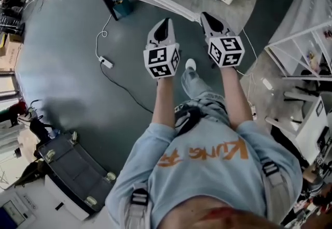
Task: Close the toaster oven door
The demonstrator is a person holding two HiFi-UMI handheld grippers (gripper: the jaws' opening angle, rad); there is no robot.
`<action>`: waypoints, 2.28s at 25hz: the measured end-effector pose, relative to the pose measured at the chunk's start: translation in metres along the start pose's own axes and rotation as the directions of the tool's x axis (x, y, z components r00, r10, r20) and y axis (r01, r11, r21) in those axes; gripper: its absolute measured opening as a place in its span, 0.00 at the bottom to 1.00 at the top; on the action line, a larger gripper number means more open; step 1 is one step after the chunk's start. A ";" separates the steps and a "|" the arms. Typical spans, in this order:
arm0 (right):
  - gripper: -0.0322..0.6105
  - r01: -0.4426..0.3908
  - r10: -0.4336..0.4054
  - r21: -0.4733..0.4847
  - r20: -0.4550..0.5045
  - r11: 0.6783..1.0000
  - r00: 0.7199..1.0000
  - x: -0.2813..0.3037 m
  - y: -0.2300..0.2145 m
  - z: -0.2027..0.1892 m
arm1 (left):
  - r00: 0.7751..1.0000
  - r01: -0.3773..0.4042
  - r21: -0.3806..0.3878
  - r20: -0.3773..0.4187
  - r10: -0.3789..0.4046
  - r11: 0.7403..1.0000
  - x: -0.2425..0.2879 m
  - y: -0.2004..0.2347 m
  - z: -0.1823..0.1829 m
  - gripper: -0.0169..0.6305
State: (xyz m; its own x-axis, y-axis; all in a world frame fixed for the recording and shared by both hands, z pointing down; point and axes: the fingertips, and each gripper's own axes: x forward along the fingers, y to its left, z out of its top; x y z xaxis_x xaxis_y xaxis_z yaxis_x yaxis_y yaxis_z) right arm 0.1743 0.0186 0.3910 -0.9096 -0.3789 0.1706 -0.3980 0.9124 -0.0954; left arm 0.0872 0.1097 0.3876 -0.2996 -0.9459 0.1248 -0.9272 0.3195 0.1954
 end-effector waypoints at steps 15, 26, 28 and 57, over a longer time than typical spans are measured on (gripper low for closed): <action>0.05 -0.032 0.031 -0.023 -0.033 0.999 0.999 0.227 -0.094 0.032 | 0.993 -0.070 0.006 -0.093 0.071 0.998 0.212 0.105 0.025 0.03; 0.05 0.000 0.000 -0.002 -0.104 1.000 0.995 0.285 -0.093 -0.013 | 0.980 -0.022 0.026 -0.198 0.027 0.999 0.266 0.158 -0.008 0.03; 0.05 0.006 -0.011 -0.035 -0.128 0.999 0.992 0.285 -0.091 -0.014 | 0.974 0.012 0.047 -0.225 -0.001 0.999 0.272 0.156 -0.012 0.03; 0.05 0.192 -0.245 -0.169 -0.399 0.967 0.884 0.237 -0.039 -0.164 | 0.617 0.727 0.426 -0.749 -0.241 0.539 0.247 0.133 -0.179 0.03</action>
State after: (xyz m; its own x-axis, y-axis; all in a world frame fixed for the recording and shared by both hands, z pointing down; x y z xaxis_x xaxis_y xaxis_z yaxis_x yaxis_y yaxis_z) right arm -0.0062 -0.0812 0.5958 -0.6586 -0.4969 0.5651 -0.5391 0.8355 0.1063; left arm -0.0698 -0.0715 0.6181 0.2065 -0.6178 0.7587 -0.8130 -0.5398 -0.2183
